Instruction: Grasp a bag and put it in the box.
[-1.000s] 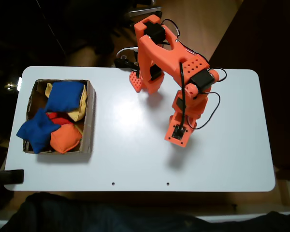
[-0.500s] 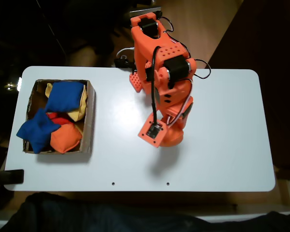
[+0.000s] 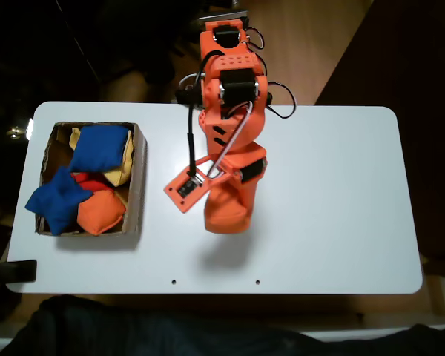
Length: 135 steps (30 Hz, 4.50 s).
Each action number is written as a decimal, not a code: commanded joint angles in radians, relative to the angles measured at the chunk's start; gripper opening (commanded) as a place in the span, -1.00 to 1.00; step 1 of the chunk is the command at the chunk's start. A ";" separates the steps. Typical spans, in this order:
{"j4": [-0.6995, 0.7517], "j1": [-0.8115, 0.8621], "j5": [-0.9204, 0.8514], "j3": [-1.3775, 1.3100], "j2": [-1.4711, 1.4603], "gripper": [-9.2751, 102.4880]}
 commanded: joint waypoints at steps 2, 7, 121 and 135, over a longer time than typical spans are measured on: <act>-0.040 0.091 0.009 -0.084 0.080 -0.71; -0.052 0.201 0.008 -0.084 0.112 -0.71; -0.095 1.250 0.046 -0.595 -0.695 -0.50; -0.075 1.236 -0.003 -0.532 -0.664 -0.33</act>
